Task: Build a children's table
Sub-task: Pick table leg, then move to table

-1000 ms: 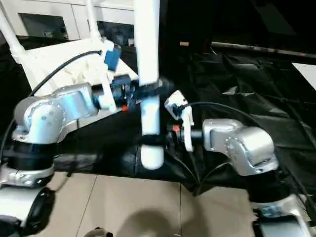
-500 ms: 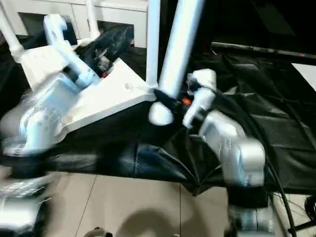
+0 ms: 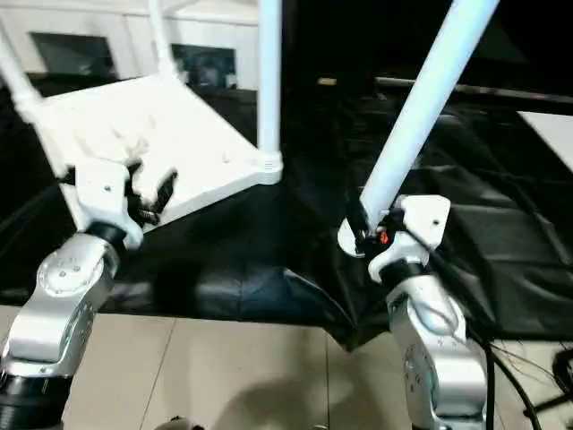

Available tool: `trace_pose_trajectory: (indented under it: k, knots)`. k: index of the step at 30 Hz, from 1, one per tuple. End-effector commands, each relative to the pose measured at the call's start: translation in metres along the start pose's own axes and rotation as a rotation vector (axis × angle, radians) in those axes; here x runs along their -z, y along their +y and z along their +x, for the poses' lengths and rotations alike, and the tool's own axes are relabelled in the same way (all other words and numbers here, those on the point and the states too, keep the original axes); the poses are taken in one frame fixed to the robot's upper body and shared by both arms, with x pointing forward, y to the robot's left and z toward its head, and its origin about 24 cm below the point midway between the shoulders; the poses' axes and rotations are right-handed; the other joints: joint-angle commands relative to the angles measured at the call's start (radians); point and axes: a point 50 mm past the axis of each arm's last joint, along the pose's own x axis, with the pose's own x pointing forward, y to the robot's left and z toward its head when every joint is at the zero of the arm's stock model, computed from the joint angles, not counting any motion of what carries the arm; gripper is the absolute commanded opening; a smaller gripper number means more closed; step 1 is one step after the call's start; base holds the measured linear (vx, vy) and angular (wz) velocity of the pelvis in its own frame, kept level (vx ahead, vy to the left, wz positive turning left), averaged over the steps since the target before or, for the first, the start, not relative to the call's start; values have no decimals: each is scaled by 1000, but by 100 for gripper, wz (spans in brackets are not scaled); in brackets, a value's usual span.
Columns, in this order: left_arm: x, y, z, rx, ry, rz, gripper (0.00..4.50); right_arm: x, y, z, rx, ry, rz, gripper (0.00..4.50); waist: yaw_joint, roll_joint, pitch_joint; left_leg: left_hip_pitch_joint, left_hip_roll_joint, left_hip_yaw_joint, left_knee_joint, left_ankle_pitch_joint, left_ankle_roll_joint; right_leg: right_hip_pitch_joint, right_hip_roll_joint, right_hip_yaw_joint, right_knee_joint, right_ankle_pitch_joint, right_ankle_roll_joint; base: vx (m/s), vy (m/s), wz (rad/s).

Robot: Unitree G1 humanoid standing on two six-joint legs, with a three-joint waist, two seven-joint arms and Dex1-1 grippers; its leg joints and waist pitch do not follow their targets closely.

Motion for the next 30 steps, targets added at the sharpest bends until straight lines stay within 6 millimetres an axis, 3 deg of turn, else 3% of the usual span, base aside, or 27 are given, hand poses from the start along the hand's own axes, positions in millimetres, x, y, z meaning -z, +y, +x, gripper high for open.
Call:
trace_pose_trajectory:
  k: [1, 4, 5, 6, 7, 8, 9, 10, 11, 12, 13, 15, 16, 17, 18, 19, 20, 21, 22, 23, 24, 25, 26, 27, 28, 29, 30]
  knots:
    - [3, 3, -2, -23, 16, 15, 299, -1, -2, -1, 29, -1, -26, 189, -7, -5, -55, 15, 7, -11, -75, -352, -33, 27, -55, 37, -115, -487, -9, 0, 0, 0]
    - [2, 5, -1, -25, 16, 18, 299, 0, -4, -2, 53, 4, 11, 189, -15, 0, -55, 14, 7, -12, -75, -353, -29, 25, -54, 37, -113, -468, -18, 0, 0, 0]
    - [2, 6, 1, -30, 15, 9, 299, 2, -7, -3, 74, 9, 21, 189, -18, 11, -55, 15, 5, -11, -73, -361, -23, 23, -58, 40, -115, -468, -25, 0, 0, 0]
    - [2, 6, 2, -30, 15, 1, 299, 2, -8, -4, 80, 12, 9, 189, -15, 2, -57, 9, -2, -3, -66, -345, 6, 29, -75, 51, -118, -491, -31, 0, 0, 0]
    - [2, 6, 3, -35, 16, -2, 299, 3, -9, -4, 82, 15, 1, 189, -5, 2, -59, -1, -5, 2, -53, -292, 48, 39, -105, 72, -126, -516, -41, 0, 0, 0]
    - [2, 6, 4, -34, 8, 3, 299, 4, -10, -5, 89, 17, -1, 189, 0, -3, -60, -9, -7, 0, -41, -260, 73, 45, -124, 85, -132, -536, -39, 0, 0, 0]
    - [2, 4, 6, -18, 9, 16, 299, 4, -12, -5, 98, 18, 3, 189, 10, 7, -61, -15, -8, -6, -20, -232, 99, 49, -155, 104, -141, -569, -36, 0, 0, 0]
    - [2, 3, 6, -13, 11, 23, 299, 4, -12, -5, 100, 19, 3, 189, 30, -8, -63, -45, 1, -41, 46, -159, 150, 66, -241, 162, -159, -675, -27, 11, 84, -4]
    - [3, 3, 7, -17, 12, 28, 299, 4, -13, -5, 100, 20, 3, 189, 32, -2, -62, -58, 3, -56, 64, -149, 159, 69, -262, 175, -161, -685, -37, 17, 154, -5]
    - [3, 3, 7, -18, 9, 20, 299, 5, -13, -5, 99, 22, 2, 189, 34, 14, -65, -57, 7, -76, 60, -129, 169, 63, -252, 165, -156, -640, -90, 17, 154, -5]
    - [3, 2, 8, -18, 8, 13, 299, 6, -13, -5, 99, 28, -4, 189, 24, 16, -66, -44, -4, -65, 17, -132, 204, 50, -187, 123, -137, -537, -130, 19, 209, 2]
    - [2, 2, 9, -18, 0, 11, 299, 7, -13, -4, 95, 41, -7, 189, 9, 28, -72, -6, -16, -38, -24, -126, 266, 26, -109, 74, -106, -414, -143, 12, 233, 11]
    - [1, 1, 9, -16, -1, 8, 299, 8, -13, -3, 92, 46, -6, 189, -33, 43, -80, 54, -25, -34, -54, -84, 407, -11, -27, 11, -48, -236, -133, -2, 242, 10]
    - [2, 0, 9, -15, 1, 6, 299, 8, -13, -1, 89, 50, -9, 189, -42, 54, -77, 63, -25, -32, -70, -74, 438, -25, -3, -13, -19, -208, -114, -19, 241, 10]
    - [3, -1, 9, -15, 3, 8, 299, 9, -13, -1, 89, 51, -12, 189, -60, 60, -66, 52, -16, -24, -107, -85, 467, -35, 21, -48, 57, -181, -66, -19, 241, 10]
    - [5, -1, 8, -15, 9, 18, 299, 9, -14, 1, 91, 59, -9, 189, -65, 48, -61, 46, 5, -30, -118, -121, 468, -24, -6, -60, 77, -141, -13, -38, 196, 5]
    - [6, -2, 7, -15, 11, 21, 299, 10, -14, 1, 92, 61, -7, 189, -62, 40, -63, 53, 10, -28, -113, -149, 448, -28, -25, -54, 66, -123, 3, -65, 139, -4]
    - [6, -2, 7, -15, 13, 24, 299, 10, -14, 2, 93, 64, -5, 189, -64, 20, -64, 47, 9, -22, -112, -189, 414, -19, -53, -37, 38, -113, 19, -65, 139, -4]
    - [8, -3, 7, -38, 25, 45, 299, 11, -14, 4, 79, 76, 1, 189, -7, -32, -80, -33, -37, -52, 149, -328, 172, 37, -358, 185, -161, -405, -27, -68, 164, 4]
    - [9, -3, 7, -43, 28, 55, 299, 11, -14, 4, 77, 79, 2, 189, -25, -12, -78, -79, -36, -128, 211, -257, 98, 65, -391, 212, -146, -447, -64, -63, 215, -20]
    - [9, -3, 7, -50, 30, 70, 299, 12, -14, 5, 72, 82, 3, 189, -43, 6, -57, -57, -41, -154, 195, -159, -27, 41, -307, 68, -142, -623, -74, -63, 215, -20]
    - [11, -4, 8, -67, 38, 95, 299, 12, -13, 6, 53, 89, -2, 189, -75, 23, -51, -43, -49, -131, 28, -248, -87, 47, -110, -55, -73, -602, -120, -57, 227, -37]
    - [11, -5, 8, -76, 40, 94, 299, 12, -12, 7, 39, 94, -5, 189, -93, 64, -60, -15, -30, -146, -3, -274, -120, 42, -50, -68, -48, -464, -116, -79, 169, 15]
    - [11, -6, 8, -81, 40, 92, 299, 12, -11, 9, 18, 101, -5, 189, -119, 71, -62, 24, 101, -227, -93, -490, -201, 0, -15, -25, 47, -129, -87, -79, 169, 15]
    - [11, -6, 9, -80, 40, 89, 299, 11, -10, 10, 5, 106, -4, 189, -122, 86, -54, 16, 150, -258, -132, -508, -193, -11, -15, -25, 108, -80, -60, -111, 110, 26]
    - [11, -6, 9, -80, 40, 89, 299, 11, -10, 10, 5, 106, -4, 189, -122, 86, -54, 16, 150, -258, -132, -508, -193, -11, -15, -25, 108, -80, -60, -92, 64, 1]
    - [11, -6, 9, -94, 42, 84, 299, 11, -10, 12, 8, 114, -8, 189, -115, 82, -62, 34, 170, -251, -127, -490, -68, -30, -16, -22, 135, -158, -41, -92, 64, 1]
